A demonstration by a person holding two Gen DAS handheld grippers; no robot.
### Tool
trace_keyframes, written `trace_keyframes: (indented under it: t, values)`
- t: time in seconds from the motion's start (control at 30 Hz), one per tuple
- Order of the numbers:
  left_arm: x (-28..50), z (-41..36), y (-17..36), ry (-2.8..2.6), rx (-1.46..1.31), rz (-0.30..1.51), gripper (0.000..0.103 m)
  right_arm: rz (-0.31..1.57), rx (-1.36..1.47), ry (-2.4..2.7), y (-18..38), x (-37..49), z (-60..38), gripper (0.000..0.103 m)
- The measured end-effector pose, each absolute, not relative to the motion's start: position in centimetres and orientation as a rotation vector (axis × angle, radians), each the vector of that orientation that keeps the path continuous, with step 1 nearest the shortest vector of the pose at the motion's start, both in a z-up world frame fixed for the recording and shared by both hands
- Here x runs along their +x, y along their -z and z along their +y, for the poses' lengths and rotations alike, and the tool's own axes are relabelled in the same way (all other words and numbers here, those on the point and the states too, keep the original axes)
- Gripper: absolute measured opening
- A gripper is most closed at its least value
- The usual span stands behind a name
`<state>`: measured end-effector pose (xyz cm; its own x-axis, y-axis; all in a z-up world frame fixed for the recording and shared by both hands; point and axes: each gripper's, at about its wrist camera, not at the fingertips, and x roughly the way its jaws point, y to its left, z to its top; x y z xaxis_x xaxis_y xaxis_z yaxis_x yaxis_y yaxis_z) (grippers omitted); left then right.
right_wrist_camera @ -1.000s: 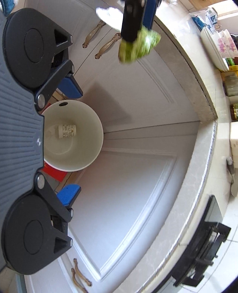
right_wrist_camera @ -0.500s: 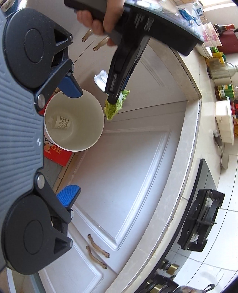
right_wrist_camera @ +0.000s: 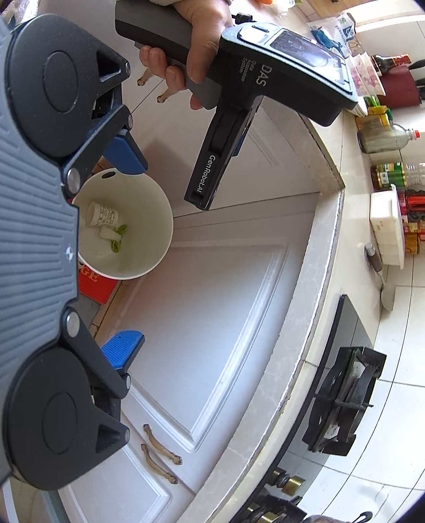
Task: Collect trash
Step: 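Return both tools to the counter and grasp an orange peel with the left gripper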
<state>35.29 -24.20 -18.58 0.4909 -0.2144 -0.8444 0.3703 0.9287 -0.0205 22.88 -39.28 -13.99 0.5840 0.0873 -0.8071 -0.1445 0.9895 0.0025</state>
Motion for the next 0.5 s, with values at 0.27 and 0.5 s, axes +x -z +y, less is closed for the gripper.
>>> trace_keyframes:
  t: [0.27,0.5]
  values:
    - [33.2,-22.4,15.1,0.324,0.172,0.945,0.087,0.922,-0.102,-0.181,13.1,23.3,-37.7,0.103]
    - [31.0,-19.4,11.3,0.269,0.146,0.889,0.088,0.890,-0.137,-0.221,11.3,23.4,-36.3,0.103]
